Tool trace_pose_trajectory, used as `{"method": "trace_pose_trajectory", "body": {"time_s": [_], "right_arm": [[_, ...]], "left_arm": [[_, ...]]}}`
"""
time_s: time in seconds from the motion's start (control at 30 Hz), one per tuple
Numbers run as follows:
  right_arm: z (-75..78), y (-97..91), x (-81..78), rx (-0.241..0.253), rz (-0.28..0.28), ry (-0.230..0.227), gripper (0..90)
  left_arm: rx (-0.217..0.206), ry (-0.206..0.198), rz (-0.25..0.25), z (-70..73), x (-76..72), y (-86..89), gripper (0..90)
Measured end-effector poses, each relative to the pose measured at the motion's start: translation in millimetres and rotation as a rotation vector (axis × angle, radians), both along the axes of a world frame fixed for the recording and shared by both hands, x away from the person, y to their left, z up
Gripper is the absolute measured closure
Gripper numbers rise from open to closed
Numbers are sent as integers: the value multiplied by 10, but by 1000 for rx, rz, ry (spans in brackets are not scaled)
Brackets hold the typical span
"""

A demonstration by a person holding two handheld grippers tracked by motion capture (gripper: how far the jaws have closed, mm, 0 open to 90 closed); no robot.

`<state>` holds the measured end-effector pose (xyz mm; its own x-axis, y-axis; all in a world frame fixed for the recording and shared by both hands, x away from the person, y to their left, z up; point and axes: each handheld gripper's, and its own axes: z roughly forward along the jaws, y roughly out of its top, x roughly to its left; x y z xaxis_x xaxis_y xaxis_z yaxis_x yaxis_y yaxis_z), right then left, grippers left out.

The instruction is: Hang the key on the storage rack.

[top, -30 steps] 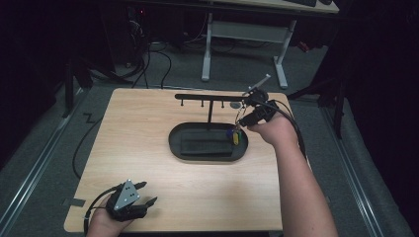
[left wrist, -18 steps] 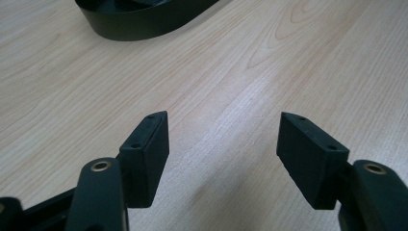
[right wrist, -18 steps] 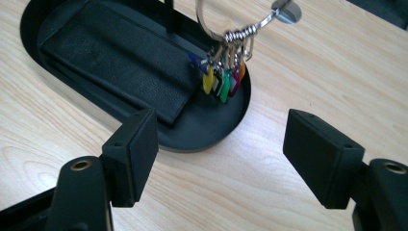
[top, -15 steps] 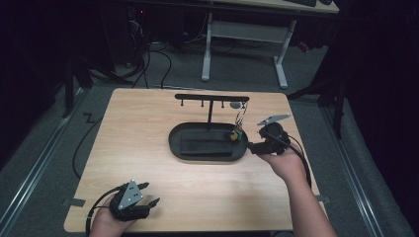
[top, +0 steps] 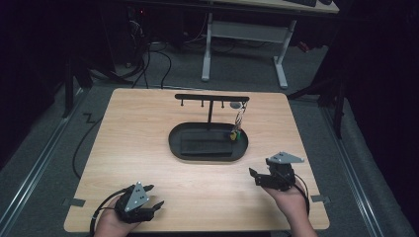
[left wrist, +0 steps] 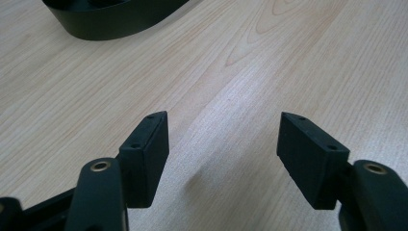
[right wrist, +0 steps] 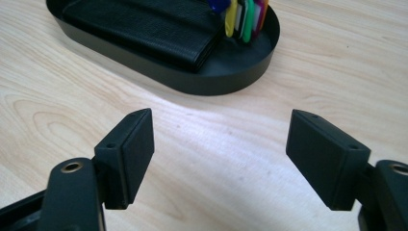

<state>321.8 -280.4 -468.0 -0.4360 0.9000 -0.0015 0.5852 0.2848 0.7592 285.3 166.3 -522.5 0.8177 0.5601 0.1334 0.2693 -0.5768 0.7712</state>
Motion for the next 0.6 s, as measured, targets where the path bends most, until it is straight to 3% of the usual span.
{"method": "trace_pose_trajectory", "body": {"time_s": [0.1, 0.2, 0.27, 0.3, 0.37, 0.43, 0.6], "right_arm": [[-140, -6, -150, 20, -26, -40, 222], [-235, 0, -286, -1, -43, -86, 200], [-327, -9, -456, -27, -78, -157, 201], [-363, -28, -526, -20, -96, -166, 205], [-384, -66, -591, 31, -94, -128, 175], [-411, -88, -625, 9, -102, -137, 178], [-373, -103, -615, 29, -120, -166, 177]], "left_arm": [[-4, 1, 1, 1, -2, -2, 362], [-5, 7, 0, -7, -5, -7, 362], [-5, 13, -2, -11, -9, -15, 362], [-7, 14, -4, -11, -11, -18, 362], [-6, 11, -12, -7, -20, -31, 361], [-5, 8, -15, -5, -21, -35, 360], [-7, -1, -11, 11, -31, -11, 357]]}}
